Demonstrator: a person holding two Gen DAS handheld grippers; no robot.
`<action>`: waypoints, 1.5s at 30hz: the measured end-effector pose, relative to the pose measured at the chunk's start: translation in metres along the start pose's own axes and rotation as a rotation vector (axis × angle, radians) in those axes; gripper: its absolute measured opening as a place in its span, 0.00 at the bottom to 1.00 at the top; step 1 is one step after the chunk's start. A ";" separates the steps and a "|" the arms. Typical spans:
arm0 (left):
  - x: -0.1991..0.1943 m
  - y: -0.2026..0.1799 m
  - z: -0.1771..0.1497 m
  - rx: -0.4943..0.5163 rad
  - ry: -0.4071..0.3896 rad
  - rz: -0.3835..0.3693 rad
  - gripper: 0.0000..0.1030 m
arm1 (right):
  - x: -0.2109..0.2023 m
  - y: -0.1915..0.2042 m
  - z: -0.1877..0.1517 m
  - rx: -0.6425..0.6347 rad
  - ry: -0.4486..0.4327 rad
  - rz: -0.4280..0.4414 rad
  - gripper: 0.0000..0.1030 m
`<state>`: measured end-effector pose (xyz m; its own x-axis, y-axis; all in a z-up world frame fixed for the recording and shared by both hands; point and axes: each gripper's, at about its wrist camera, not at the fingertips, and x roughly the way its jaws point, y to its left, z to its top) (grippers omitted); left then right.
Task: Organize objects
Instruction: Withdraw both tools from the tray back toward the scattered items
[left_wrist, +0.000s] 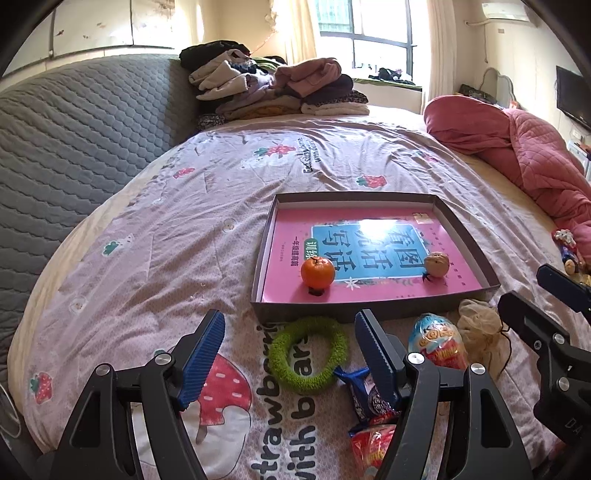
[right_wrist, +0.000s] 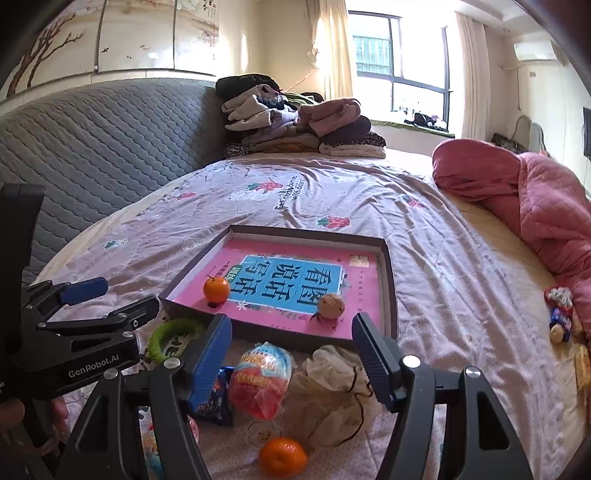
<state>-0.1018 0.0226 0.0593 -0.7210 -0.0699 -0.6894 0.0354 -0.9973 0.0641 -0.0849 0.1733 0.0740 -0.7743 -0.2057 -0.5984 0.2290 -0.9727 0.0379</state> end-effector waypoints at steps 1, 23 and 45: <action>-0.002 0.000 -0.001 0.000 -0.002 -0.002 0.72 | -0.001 0.000 -0.001 0.004 0.002 -0.004 0.65; -0.032 0.006 -0.013 -0.010 -0.034 -0.005 0.72 | -0.019 -0.002 -0.017 0.046 -0.001 0.010 0.65; -0.040 0.000 -0.048 0.028 0.030 -0.050 0.72 | -0.027 0.003 -0.040 0.038 0.044 0.001 0.65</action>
<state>-0.0395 0.0240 0.0519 -0.7001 -0.0213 -0.7137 -0.0197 -0.9986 0.0491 -0.0397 0.1801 0.0577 -0.7469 -0.2028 -0.6332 0.2067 -0.9760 0.0687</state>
